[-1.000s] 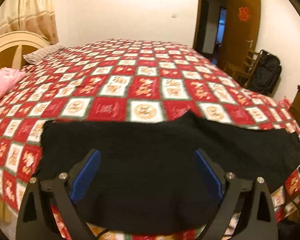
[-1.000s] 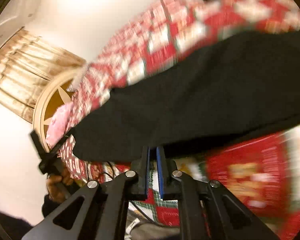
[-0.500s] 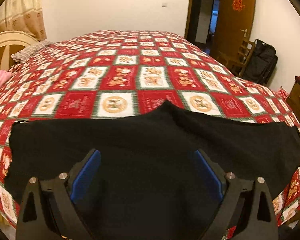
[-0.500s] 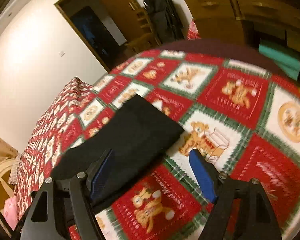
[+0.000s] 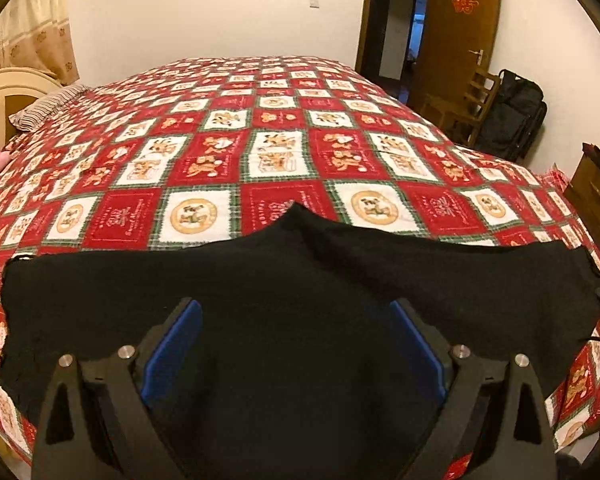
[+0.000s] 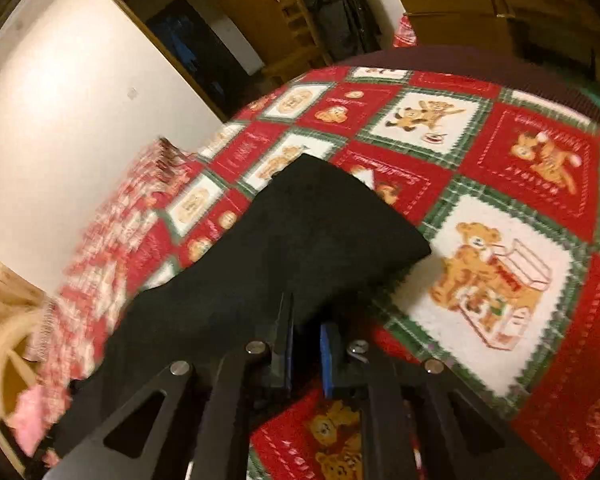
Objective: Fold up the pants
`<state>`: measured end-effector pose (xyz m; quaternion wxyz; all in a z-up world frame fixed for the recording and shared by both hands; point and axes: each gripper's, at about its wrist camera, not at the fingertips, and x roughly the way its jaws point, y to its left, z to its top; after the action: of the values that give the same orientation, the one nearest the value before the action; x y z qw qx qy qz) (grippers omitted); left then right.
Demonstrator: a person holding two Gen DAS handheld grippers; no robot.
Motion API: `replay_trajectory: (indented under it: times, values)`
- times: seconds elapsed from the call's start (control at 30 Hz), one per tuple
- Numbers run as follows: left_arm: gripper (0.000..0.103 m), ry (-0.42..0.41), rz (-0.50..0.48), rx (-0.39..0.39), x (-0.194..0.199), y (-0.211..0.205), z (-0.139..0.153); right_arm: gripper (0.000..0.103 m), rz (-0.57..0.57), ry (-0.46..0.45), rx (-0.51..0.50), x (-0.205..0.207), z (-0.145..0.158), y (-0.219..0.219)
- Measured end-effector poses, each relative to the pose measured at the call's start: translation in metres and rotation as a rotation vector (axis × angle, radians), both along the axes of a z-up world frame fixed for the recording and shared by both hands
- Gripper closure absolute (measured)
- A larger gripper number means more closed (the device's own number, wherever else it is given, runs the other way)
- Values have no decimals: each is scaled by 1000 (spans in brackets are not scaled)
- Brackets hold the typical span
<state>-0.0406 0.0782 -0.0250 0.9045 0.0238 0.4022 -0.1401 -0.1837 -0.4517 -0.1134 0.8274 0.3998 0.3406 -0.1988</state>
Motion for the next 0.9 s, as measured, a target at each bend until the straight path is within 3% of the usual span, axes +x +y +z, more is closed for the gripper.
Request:
replay_trajectory:
  times: [0.1,0.2,0.3,0.43,0.57,0.7,0.8,0.9]
  values:
    - [6,-6,18,2,0,10,2,94,16,-73,-13,-6,21,-2]
    - [6,-19,48,-6,1,23,7,95,85,-170,-127,-2,74,21]
    - [6,-27,81,-26,3,36,9,95,252,-208,-269,20,118,77]
    - [6,-33,104,-39,2,49,9,95,467,-219,-479,55,141,173]
    - [6,-33,118,-39,-1,60,8,95,699,-221,-604,88,121,275]
    - [6,-31,137,-44,-3,71,6,95,921,-178,-678,105,63,367]
    - [6,-28,147,-47,-3,78,4,94,1053,-104,-753,101,16,413]
    - [6,-27,146,-41,-3,81,0,94,1056,-119,-838,93,8,420]
